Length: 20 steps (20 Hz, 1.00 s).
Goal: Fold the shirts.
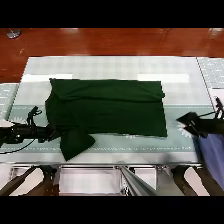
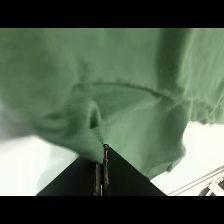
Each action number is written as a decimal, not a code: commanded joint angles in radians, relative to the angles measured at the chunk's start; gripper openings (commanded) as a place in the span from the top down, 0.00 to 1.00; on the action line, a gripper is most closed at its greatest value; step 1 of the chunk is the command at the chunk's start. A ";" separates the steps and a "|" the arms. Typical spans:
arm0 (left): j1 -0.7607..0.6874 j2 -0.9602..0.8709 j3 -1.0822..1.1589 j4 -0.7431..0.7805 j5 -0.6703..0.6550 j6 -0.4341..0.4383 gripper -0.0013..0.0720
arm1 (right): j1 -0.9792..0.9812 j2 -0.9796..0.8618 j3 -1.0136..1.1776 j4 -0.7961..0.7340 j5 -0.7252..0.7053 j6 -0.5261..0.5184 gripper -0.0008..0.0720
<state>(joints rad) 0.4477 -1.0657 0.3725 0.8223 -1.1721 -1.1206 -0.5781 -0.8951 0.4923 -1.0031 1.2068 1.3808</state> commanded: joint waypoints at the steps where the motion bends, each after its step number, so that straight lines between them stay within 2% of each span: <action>1: -0.012 0.001 0.010 -0.012 0.002 0.010 0.96 | 0.084 0.000 -0.078 -0.070 0.052 0.030 0.13; 7: -0.012 0.002 0.010 -0.012 0.042 0.010 0.96 | 0.220 -0.045 -0.093 -0.066 -0.011 0.091 0.13; 12: -0.012 0.002 0.010 -0.012 0.043 0.010 0.95 | 0.278 -0.166 -0.066 0.120 -0.161 0.075 0.13; 14: -0.012 0.002 0.010 -0.014 0.052 0.010 0.95 | 0.309 -0.216 -0.028 0.152 -0.189 0.075 0.17; 15: -0.012 0.003 0.010 -0.021 0.055 0.010 0.95 | 0.328 -0.238 -0.011 0.152 -0.188 0.074 0.40; 16: -0.012 0.003 0.011 -0.034 0.055 0.011 0.95 | 0.349 -0.257 0.006 0.156 -0.177 0.040 0.89; 17: -0.012 0.002 0.017 -0.042 0.055 0.013 0.96 | 0.370 -0.272 0.028 0.164 -0.163 -0.029 0.95; 20: -0.005 0.002 0.130 -0.051 0.027 0.012 0.95 | 0.366 -0.280 0.140 0.144 -0.141 -0.025 0.95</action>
<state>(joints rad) 0.4381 -1.0641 0.4313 0.7898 -1.1255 -1.1095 -0.2256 -1.1515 0.5476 -0.8688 1.0561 1.3857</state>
